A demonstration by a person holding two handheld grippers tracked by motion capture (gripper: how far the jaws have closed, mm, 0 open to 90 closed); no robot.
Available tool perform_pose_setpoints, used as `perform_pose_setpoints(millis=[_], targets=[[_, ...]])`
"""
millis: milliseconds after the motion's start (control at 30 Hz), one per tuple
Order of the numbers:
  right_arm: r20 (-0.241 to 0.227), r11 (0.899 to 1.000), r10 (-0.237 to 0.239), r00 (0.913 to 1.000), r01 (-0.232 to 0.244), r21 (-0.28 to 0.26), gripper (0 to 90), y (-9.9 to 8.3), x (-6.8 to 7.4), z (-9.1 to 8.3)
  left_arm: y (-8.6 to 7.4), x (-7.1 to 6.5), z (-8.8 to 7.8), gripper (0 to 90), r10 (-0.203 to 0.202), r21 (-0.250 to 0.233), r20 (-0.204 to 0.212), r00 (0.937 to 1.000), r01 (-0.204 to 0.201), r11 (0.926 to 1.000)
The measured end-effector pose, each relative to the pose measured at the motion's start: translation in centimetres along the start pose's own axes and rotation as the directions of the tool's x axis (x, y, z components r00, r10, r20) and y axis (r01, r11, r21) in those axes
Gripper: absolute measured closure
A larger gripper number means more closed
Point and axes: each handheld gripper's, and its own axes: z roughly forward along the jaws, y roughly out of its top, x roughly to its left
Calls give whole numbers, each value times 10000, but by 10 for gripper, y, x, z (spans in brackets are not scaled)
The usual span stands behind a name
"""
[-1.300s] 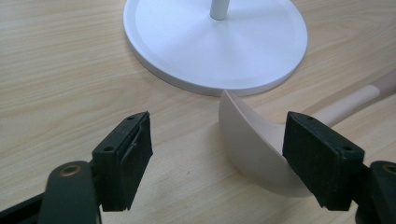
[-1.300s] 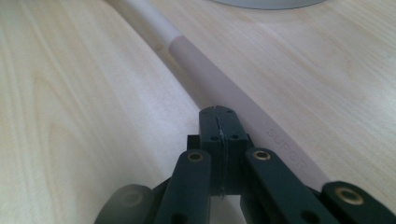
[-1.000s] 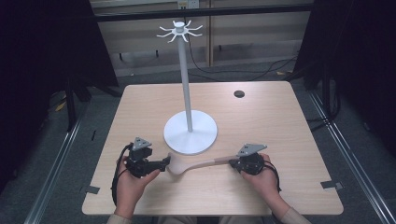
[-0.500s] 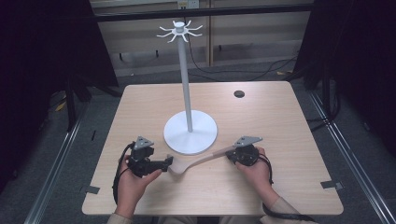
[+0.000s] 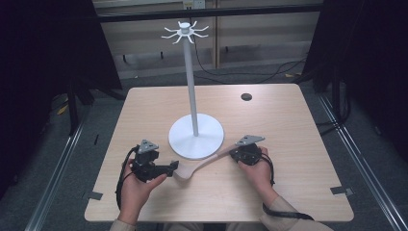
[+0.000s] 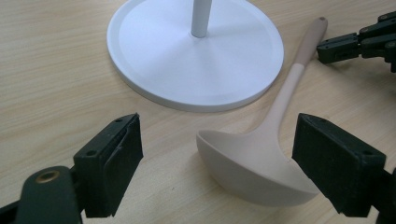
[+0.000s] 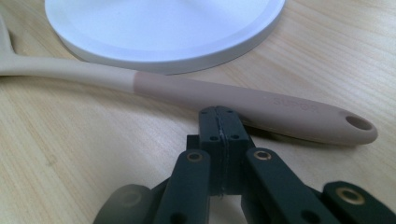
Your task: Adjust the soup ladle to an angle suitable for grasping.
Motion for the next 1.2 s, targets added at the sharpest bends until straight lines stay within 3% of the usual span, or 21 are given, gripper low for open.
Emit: perform_pose_setpoints(millis=[333,567,700,867,1067,1167,1200], targets=[[-453,9999,-28,9990,22,-127,847,-12,0,-13,5,-7,6,160,555,318,304,9980,-565,9979],[-662,9995,76,9978,-96,-306,765,-27,-8,-41,13,-14,14,154,963,536,581,9937,-994,9936],[-725,9995,40,9974,-62,-312,661,-33,-9,-57,19,-20,19,154,1157,559,717,9907,-1198,9912],[-872,9994,178,9960,-205,-293,573,-39,-9,-71,34,-30,28,156,1895,981,1134,9753,-2008,9747],[-861,9987,393,9955,-420,-304,460,-46,-10,-84,47,-43,44,195,2433,1487,1646,9559,-2679,9519],[-928,9975,595,9939,-628,-324,419,-49,-12,-88,50,-46,54,225,2652,1843,1863,9460,-2988,9364],[-931,9973,617,9937,-650,-330,399,-50,-12,-89,51,-47,56,244,2756,1940,2015,9399,-3141,9294]])
